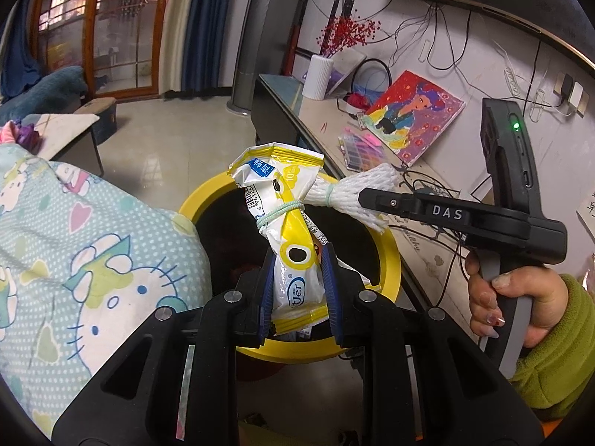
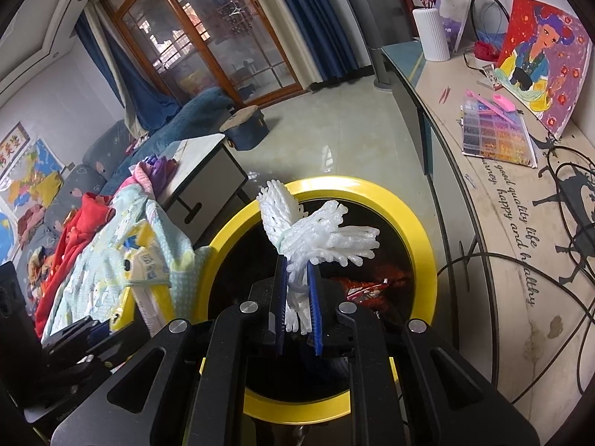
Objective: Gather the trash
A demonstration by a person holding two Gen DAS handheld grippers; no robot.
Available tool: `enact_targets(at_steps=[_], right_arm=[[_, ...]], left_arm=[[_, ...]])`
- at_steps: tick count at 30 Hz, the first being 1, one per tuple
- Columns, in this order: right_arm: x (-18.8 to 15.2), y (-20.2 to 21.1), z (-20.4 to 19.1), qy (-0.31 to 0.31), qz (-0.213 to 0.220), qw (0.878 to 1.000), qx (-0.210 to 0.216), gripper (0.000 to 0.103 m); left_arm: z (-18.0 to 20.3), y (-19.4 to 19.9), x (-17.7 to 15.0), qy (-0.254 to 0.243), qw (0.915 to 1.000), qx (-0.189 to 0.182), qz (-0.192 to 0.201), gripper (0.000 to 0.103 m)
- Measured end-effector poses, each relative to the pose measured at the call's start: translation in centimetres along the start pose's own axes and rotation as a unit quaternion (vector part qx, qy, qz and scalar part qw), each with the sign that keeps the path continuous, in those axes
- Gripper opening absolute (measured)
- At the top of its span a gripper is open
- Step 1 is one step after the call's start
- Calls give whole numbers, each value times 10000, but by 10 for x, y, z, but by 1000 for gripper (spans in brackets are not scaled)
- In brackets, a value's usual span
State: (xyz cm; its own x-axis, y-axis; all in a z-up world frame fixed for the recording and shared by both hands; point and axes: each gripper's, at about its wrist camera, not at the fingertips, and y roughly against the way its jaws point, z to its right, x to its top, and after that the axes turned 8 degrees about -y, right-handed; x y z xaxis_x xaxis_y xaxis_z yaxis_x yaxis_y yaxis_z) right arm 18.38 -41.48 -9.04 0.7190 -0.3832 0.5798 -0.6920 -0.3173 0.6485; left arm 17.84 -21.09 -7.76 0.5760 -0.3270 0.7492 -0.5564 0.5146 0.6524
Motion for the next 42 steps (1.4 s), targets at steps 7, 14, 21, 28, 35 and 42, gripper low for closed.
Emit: enact_targets(at_steps=[7,14,21,28,35,42], right_arm=[[-3,-5,1,-8,-99,10000,0,17],[-2,-3,2,-15,-75,10000,-18,29],[-1,-1,3,31,-48,10000,-53,37],[-6,13,-5,227,127,9996,-102,60],[-16,26,-17,416,300,9986,-107,79],[-27,29,-48,743,342,9966,-31,90]], left_arm=[[-2,-13,-1,42,9998,-107,-157,18],[-7,-24,0,129,9995,-139,-268,18],[-11,-21,2,202,9995,-124,-229,40],[-18,-8,3,285,9995,108,-98,72],[-32,17,0,447,9979,456,60,92],[-52,53,-10,713,9936,827,304,92]])
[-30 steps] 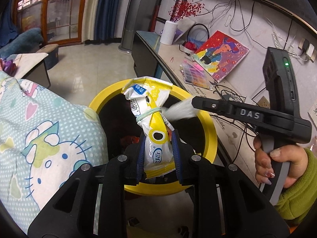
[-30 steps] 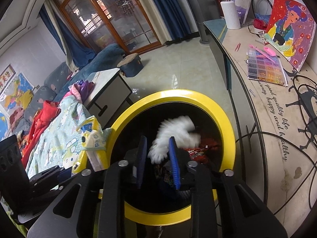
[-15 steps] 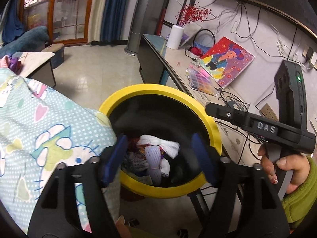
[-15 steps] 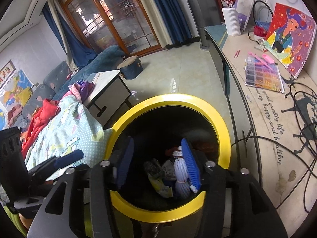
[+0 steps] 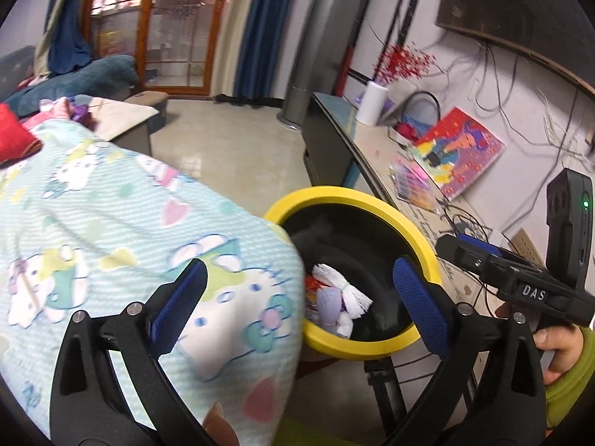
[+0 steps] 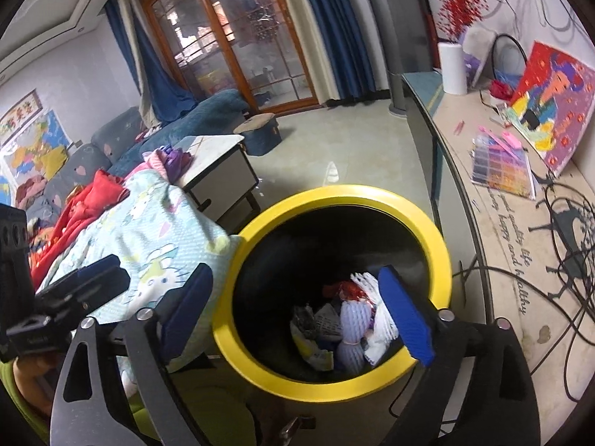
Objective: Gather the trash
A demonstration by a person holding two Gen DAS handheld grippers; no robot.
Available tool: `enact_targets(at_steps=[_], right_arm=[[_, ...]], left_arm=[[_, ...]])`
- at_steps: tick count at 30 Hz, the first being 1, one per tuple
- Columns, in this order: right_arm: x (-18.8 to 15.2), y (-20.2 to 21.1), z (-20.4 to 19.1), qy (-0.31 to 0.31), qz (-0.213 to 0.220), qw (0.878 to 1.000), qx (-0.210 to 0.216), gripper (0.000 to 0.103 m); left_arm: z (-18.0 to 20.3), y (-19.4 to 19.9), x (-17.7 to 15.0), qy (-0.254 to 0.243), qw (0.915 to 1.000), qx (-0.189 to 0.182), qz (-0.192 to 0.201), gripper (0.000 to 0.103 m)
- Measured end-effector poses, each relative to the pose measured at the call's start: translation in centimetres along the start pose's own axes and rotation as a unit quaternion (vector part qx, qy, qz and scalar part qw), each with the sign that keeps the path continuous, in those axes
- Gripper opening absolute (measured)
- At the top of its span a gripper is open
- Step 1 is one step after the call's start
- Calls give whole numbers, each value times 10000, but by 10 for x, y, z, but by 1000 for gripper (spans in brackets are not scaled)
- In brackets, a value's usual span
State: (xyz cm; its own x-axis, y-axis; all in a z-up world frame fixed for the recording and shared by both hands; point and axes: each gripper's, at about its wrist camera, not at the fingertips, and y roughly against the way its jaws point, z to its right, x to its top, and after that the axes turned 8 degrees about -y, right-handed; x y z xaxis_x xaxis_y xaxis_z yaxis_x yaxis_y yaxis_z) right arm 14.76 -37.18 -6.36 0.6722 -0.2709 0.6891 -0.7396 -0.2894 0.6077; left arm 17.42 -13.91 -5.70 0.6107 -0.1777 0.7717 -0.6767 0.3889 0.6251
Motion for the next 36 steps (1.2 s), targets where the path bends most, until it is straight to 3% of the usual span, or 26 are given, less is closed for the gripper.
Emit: enact_targets(at_steps=[3,11,20,31,36], right_arm=[[-1,3,-18,198,100,9997,62,96],[0,11,-64,482,296,9983,156,96],[-13,44,-111,767,1109,9905,251,96],[-61,64,-160,1207,1425,9823,-151,96],[-73,66,-164,1221,1483,9812,-186,96]], left_arm=[[-10,12,-2,86,9997,210,73,92],[-36,49,-12,318,9969,638,340,92],[-56,100,-25,387,9899,1083,831,92],[-58,149,-49,278,9828,1435,1127,92],[-59,161,-62,289,9808,1541,1159,92]])
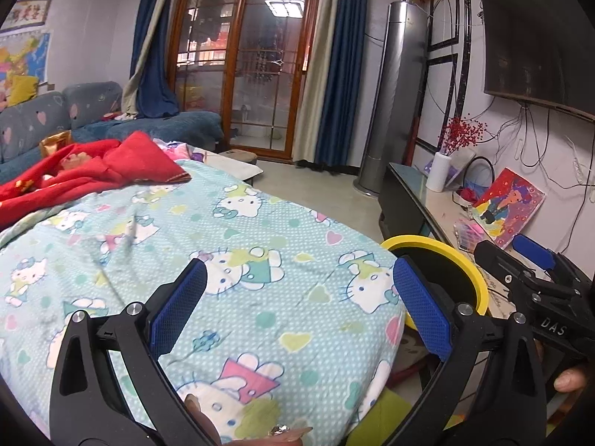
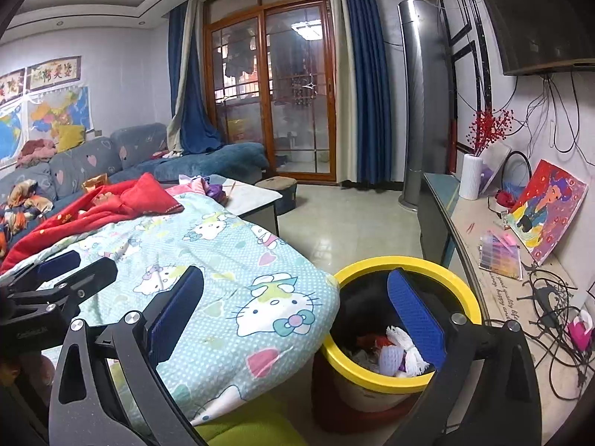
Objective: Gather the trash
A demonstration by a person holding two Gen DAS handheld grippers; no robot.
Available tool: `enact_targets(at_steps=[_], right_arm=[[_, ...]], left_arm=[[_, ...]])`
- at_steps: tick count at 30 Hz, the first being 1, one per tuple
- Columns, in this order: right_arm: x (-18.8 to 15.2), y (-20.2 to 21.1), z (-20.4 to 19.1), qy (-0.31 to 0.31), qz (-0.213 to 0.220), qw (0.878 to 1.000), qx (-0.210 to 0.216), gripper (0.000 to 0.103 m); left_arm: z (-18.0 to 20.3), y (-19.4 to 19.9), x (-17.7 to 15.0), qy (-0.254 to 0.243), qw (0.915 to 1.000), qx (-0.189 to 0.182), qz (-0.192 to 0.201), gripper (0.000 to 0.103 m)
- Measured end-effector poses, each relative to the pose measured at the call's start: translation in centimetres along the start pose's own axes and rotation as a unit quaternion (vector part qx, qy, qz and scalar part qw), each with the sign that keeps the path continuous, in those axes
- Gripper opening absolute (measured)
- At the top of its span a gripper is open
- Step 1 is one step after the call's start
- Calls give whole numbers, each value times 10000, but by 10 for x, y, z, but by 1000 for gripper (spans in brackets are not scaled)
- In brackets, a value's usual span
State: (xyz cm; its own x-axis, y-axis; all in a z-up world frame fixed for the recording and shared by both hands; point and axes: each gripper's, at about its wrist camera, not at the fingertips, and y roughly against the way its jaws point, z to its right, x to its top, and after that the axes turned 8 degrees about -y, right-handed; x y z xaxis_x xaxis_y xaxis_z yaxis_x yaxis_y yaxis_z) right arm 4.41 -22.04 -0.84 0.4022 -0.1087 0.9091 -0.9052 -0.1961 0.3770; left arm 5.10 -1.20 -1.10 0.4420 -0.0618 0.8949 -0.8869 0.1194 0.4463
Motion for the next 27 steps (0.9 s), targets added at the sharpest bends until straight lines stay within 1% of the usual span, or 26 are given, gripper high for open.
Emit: enact_targets(at_steps=[10,18,27], right_arm=[[-6,-4,3,-82,-58,9999,-104,96],[-6,0,2,-29,176,9998,-62,96],[-7,2,2,5,193,9998,-53,96]], left_arm=[[-11,16,-5,181,9997,32,139,92],[-10,17,-5,197,9997,26,146,92],[-8,19,-5,168,9997,0,168,92]])
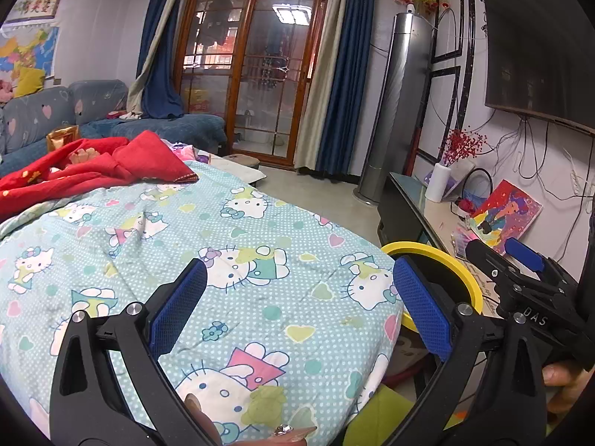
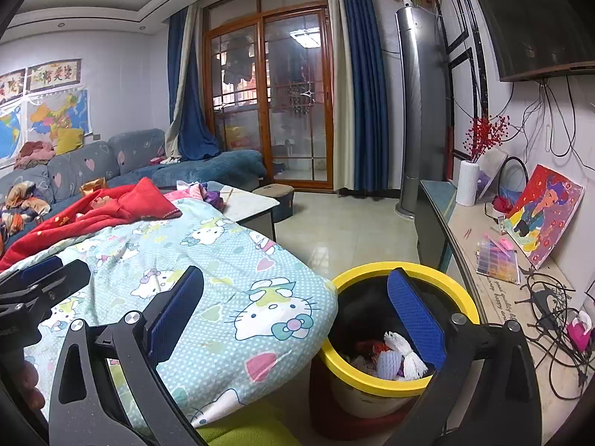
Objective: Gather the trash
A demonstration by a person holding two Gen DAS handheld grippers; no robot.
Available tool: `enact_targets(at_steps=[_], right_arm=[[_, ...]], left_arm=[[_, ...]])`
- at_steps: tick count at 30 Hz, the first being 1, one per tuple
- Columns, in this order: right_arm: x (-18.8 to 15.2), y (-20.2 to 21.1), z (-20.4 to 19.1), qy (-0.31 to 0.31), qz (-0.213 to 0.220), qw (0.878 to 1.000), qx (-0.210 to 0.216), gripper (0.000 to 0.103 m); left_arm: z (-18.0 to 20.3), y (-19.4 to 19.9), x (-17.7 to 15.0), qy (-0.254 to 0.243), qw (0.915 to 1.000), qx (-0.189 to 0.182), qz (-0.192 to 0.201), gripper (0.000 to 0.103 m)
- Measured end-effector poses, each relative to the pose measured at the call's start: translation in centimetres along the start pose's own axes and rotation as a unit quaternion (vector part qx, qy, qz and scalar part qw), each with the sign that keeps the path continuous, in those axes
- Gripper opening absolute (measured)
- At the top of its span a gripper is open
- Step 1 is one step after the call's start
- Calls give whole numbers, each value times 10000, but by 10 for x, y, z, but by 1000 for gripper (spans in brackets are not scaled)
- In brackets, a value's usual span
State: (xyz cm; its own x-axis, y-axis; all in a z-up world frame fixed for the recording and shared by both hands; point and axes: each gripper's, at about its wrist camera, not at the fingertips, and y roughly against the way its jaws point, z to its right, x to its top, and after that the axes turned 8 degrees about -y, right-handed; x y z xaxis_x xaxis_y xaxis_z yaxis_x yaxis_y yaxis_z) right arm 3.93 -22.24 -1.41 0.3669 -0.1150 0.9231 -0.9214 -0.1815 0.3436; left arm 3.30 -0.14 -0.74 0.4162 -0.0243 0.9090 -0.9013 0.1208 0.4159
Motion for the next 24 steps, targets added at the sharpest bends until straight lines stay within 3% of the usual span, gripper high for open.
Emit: enact_targets(at_steps=[24], right_arm=[[-2,-1,-1,19,8,10000,25,96]], left_arm=[[2,0,0,-2,10000,3,5,92]])
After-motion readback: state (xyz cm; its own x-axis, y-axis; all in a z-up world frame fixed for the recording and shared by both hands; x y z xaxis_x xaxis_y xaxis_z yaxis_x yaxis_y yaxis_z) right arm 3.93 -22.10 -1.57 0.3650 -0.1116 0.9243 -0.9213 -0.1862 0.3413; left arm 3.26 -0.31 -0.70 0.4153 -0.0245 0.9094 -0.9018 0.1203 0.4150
